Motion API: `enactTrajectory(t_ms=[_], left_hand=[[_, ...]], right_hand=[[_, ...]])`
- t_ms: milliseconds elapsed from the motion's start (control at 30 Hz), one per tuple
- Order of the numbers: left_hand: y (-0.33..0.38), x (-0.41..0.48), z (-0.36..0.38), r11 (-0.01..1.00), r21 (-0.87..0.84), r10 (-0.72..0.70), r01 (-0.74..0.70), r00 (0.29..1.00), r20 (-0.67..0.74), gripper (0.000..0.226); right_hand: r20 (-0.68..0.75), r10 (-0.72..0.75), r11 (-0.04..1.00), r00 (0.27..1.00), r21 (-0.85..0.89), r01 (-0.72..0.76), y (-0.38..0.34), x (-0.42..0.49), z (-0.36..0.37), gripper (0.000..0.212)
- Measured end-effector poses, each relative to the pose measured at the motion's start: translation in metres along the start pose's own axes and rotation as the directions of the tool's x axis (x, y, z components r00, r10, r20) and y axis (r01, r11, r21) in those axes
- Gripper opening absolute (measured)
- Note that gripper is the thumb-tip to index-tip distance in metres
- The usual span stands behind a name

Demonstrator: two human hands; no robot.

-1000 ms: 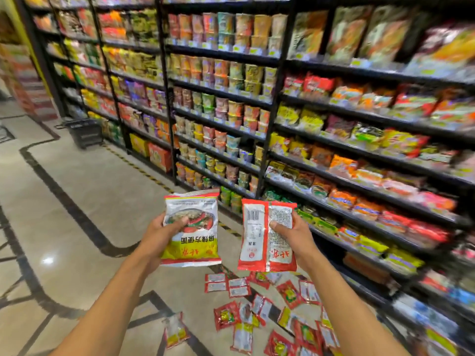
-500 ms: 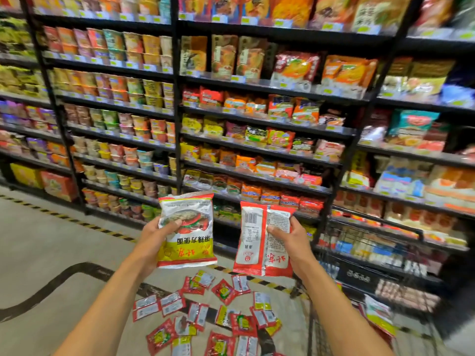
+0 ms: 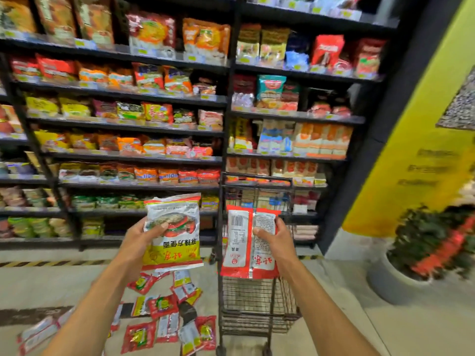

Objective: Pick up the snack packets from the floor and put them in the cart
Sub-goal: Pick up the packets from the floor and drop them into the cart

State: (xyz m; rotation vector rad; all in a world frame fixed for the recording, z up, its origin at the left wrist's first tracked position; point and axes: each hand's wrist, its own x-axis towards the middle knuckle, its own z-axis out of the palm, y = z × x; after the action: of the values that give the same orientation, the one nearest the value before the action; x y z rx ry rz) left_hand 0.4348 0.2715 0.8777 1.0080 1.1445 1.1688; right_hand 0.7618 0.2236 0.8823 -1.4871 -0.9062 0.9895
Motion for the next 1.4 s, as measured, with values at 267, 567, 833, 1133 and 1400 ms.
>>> enactTrajectory(t_ms=[267,567,833,1133,1400], left_hand=[[-0.021,0.037,0.091,0.995,0.086,-0.052,0.045,0.995,0.080,0.029],[-0.048,0.142,0.141,0.985,0.116,-0.142,0.127,0.980,0.137,0.027],[-0.075,0.241,0.175,0.974,0.111,-0.212,0.196,0.965,0.154,0.024],[-0.131,0.326,0.207,0.935,0.190,-0.316,0.300,0.947,0.061,0.029],[-0.185,0.413,0.255,0.881,0.274,-0.388,0.387,0.920,-0.050,0.019]], right_hand=[[-0.134,0.014,0.999,0.991,0.042,-0.008,0.019,0.030,-0.078,0.026],[-0.203,0.077,0.997,0.976,0.037,-0.071,0.029,0.118,-0.094,0.030],[-0.282,0.115,0.993,0.952,0.026,-0.112,0.045,0.202,-0.104,0.031],[-0.276,0.213,0.974,0.937,-0.018,-0.227,0.100,0.307,-0.118,0.034],[-0.211,0.342,0.924,0.916,-0.102,-0.369,0.165,0.424,-0.135,0.031]])
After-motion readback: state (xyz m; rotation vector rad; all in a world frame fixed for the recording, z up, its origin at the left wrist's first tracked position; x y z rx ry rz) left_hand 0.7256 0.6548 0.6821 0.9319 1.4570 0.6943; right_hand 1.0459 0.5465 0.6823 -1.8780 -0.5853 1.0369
